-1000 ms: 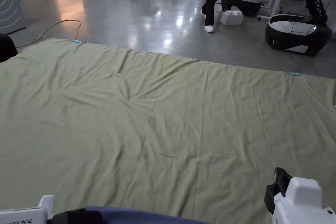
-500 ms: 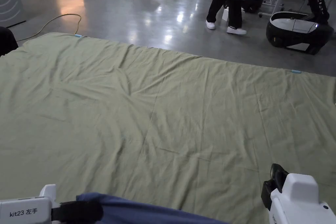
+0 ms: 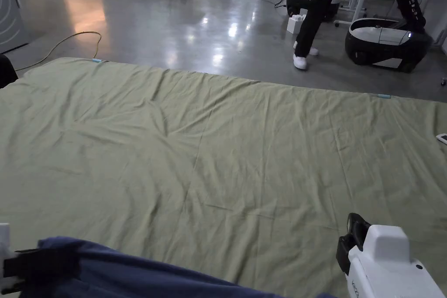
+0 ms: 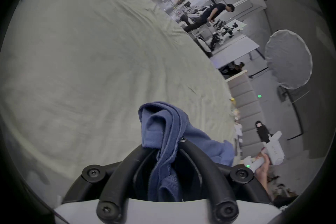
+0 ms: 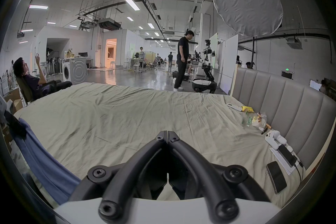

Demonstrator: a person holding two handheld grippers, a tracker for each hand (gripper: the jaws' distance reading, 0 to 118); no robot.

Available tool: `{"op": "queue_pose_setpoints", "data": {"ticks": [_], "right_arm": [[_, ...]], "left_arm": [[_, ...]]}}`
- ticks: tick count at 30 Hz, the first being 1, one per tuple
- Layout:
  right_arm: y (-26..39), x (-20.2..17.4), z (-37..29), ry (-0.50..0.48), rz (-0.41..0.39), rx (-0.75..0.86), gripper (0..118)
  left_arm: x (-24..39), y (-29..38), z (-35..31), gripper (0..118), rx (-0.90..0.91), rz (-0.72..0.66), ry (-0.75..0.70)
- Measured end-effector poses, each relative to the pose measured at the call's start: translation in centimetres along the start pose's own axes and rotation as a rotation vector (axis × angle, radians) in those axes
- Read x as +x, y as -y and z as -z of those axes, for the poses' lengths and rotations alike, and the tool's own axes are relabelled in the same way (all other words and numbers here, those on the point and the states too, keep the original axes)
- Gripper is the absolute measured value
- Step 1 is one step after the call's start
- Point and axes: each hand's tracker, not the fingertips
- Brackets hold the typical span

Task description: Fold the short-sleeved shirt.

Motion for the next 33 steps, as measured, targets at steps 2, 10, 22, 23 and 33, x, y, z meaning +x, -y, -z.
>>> {"op": "queue_pose_setpoints", "data": {"ticks": [2, 10, 22, 23, 33], "right_arm": [[0.0, -0.1, 0.0, -0.005, -0.001, 0.000, 1], [0.4, -0.5, 0.0, -0.019, 0.015, -0.009, 1], [1.5, 1.2, -0.4, 0.010, 0.048, -0.027, 1], [1.7, 1.4, -0.5, 0.014, 0.052, -0.030, 1], [2.8, 3.6, -1.0, 0.066, 0.093, -0.072, 1]], "left_arm": [[0.5, 0.1, -0.9, 11, 0.012, 0.026, -0.071], [5.0, 2.3, -0.5, 11, -0.021, -0.007, -0.017], [13.9, 6.8, 6.7, 11, -0.124, -0.032, 0.185], [14.6, 7.4, 7.9, 11, -0.142, -0.048, 0.162], [18.2, 12.5, 18.3, 11, -0.233, 0.055, -0.066]]}}
